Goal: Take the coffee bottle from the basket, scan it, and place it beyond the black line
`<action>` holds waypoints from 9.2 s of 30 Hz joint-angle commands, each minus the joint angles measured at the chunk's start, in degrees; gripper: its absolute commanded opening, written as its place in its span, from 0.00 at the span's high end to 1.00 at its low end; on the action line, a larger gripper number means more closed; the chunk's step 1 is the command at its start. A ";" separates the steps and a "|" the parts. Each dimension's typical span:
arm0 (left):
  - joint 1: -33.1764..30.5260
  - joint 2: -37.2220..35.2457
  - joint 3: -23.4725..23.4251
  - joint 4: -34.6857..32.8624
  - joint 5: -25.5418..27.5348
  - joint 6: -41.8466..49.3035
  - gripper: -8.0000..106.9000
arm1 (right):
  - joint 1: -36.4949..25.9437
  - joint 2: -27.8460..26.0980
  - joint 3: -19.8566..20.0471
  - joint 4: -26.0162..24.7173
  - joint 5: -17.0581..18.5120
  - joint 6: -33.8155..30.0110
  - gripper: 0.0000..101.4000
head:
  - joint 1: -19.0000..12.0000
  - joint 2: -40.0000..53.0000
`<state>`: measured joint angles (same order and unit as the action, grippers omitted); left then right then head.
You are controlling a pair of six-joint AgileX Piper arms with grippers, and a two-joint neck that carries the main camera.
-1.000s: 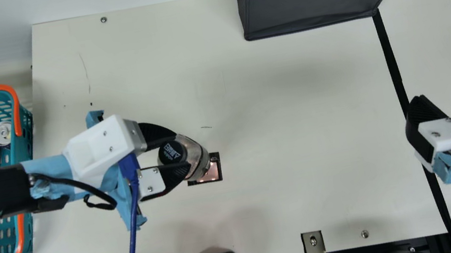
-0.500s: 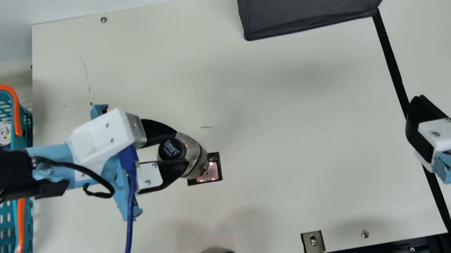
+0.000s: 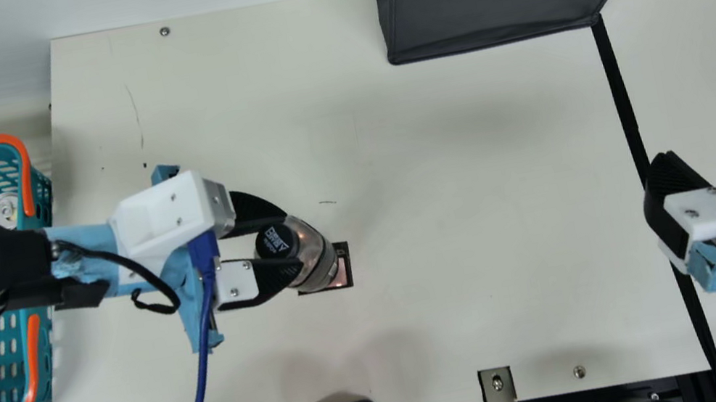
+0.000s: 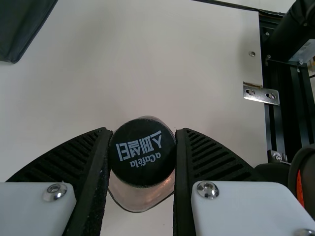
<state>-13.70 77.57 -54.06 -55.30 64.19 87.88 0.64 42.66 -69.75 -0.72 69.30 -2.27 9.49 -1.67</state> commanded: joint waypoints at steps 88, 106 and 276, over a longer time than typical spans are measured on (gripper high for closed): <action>-4.53 -12.79 -0.18 13.13 -14.55 -32.51 0.15 | 0.00 0.00 0.00 0.00 0.06 0.00 0.10 | -1.57 0.09; -6.13 -20.24 3.58 23.21 -21.32 -45.08 0.15 | 0.00 0.00 0.00 -0.06 0.06 0.00 0.10 | -1.57 0.09; -44.18 -16.95 13.92 65.01 -39.65 -100.77 0.84 | 0.00 0.00 0.00 -0.06 0.05 0.00 0.10 | -1.57 0.09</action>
<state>-57.89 60.82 -39.94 14.50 24.44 -22.44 0.64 42.66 -69.75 -0.78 69.36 -2.27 9.49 -1.67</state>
